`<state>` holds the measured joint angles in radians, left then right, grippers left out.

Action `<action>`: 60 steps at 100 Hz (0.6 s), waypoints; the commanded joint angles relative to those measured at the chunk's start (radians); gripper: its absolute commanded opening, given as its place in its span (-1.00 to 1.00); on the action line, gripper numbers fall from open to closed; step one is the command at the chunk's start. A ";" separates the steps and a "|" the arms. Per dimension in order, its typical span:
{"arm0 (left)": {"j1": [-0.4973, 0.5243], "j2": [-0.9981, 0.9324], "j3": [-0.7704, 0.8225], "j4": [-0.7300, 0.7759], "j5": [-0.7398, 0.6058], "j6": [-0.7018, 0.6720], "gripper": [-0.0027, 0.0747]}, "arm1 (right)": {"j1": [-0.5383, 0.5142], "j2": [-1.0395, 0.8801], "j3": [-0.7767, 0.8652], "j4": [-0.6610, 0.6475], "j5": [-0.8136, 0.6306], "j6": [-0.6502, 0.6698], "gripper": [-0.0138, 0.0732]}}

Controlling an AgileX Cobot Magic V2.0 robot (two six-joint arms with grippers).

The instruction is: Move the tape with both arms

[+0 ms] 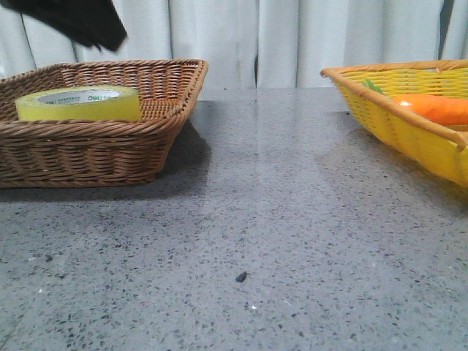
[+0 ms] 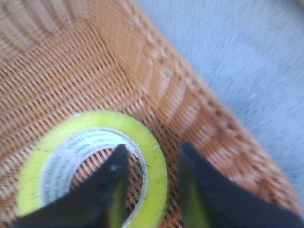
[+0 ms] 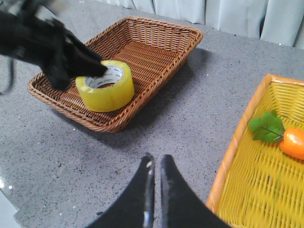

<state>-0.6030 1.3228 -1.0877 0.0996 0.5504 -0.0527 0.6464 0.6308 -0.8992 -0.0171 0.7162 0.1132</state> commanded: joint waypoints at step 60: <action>0.003 -0.760 0.624 -0.091 -0.380 -0.001 -0.98 | -0.005 -0.346 0.442 -0.203 -0.414 -0.005 -0.82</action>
<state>-0.6030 0.6455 -0.5112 0.0453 0.2815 -0.0527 0.6464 0.3054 -0.4618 -0.1380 0.4060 0.1132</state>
